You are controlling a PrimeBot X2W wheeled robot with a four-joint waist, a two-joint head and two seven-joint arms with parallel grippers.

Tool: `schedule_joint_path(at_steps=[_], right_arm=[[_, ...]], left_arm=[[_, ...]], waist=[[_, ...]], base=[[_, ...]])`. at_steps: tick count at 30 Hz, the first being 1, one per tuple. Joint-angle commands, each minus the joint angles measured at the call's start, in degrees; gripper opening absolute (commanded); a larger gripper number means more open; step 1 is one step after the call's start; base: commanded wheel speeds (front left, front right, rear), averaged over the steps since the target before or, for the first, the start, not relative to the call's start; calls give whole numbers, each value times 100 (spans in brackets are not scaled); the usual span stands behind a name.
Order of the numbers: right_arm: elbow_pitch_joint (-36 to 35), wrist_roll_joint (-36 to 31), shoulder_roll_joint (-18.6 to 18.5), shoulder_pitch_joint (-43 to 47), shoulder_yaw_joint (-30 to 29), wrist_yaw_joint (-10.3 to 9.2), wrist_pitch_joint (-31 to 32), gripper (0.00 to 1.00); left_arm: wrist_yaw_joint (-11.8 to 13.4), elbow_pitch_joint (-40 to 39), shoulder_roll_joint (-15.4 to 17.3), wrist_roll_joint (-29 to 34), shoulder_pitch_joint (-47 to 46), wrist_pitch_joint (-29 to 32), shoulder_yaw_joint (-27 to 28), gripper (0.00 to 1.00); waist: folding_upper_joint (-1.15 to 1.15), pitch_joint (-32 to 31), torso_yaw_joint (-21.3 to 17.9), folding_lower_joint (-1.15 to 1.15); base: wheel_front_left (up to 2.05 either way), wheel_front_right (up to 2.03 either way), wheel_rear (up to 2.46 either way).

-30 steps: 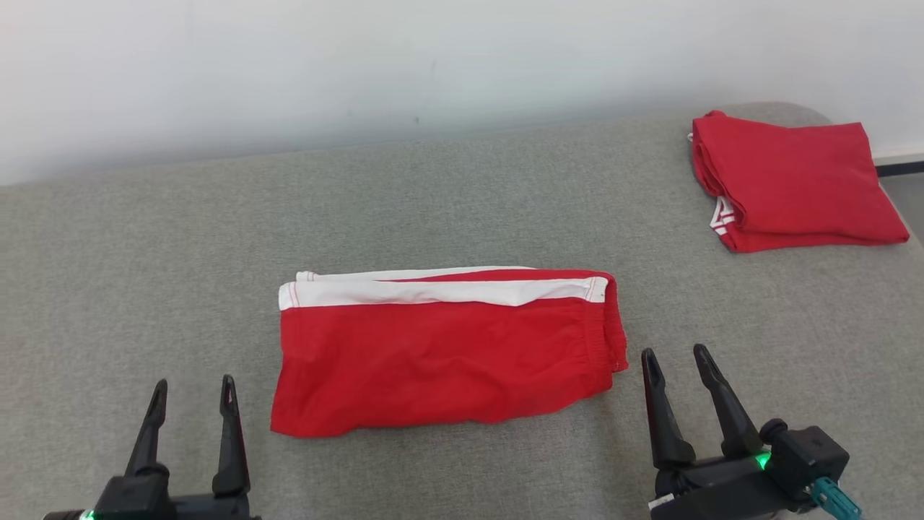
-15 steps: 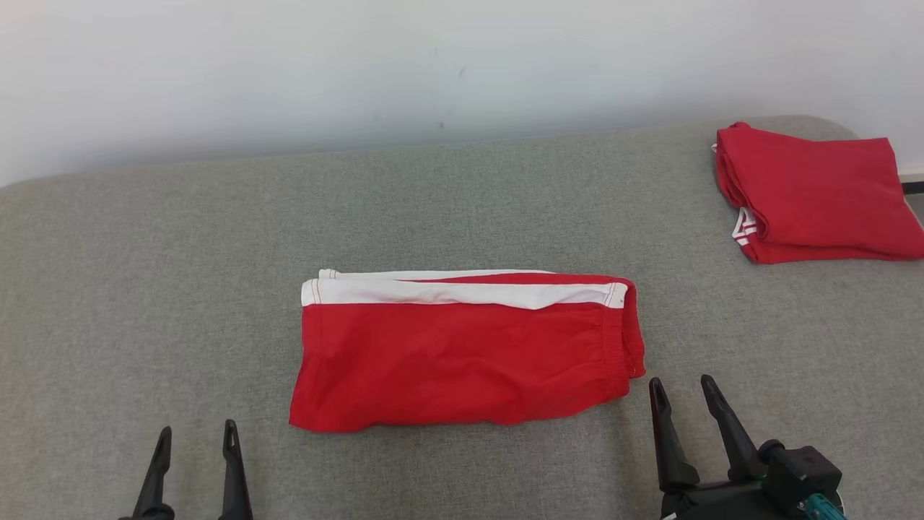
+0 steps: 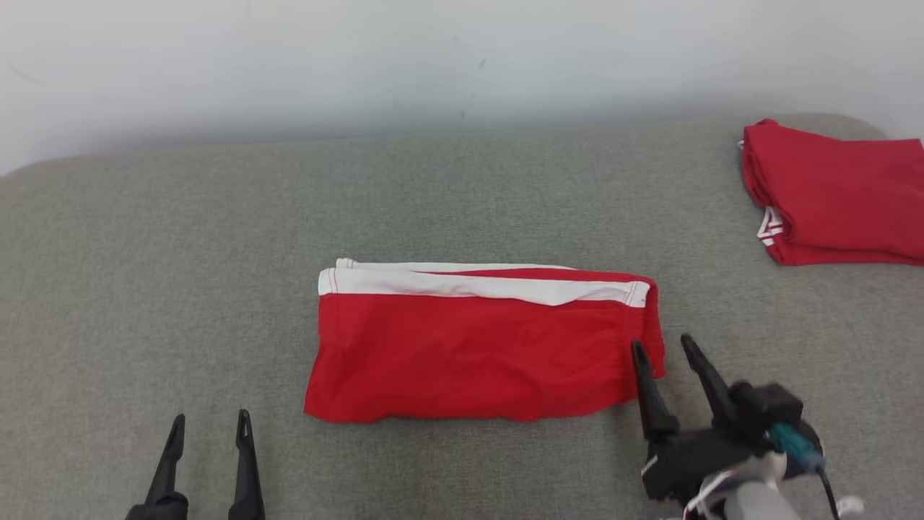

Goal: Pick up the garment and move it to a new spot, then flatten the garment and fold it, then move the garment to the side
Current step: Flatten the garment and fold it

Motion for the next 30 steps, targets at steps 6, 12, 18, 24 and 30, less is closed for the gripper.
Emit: schedule_joint_path(at_steps=[6, 12, 18, 24, 30], right_arm=[[1117, -142, -197, -944, 54, -17, 1, 100], [2141, -227, -323, -1448, -118, -17, 0, 100], [3155, 67, -240, -1724, -144, -17, 2, 100], [3531, 360, -165, -1949, 7, -17, 4, 100], [3822, 708, -239, -2138, 390, -17, 6, 0]], left_arm=[[-103, 98, -20, -70, -143, -17, -23, 100], [-111, 163, -25, -131, -212, -17, -66, 100], [-81, 197, -27, -199, -214, -17, -173, 100], [-95, 226, -27, -199, -232, -17, -195, 100], [-108, 267, -27, -179, -109, -17, -212, 100]], waist=[[0, 190, 240, 0], [0, 188, 387, 0], [0, 178, 483, 0], [0, 182, 522, 0], [0, 70, 476, 0]], base=[[0, 0, 0], [0, 0, 0], [0, 0, 0], [0, 0, 0], [0, 0, 0]])
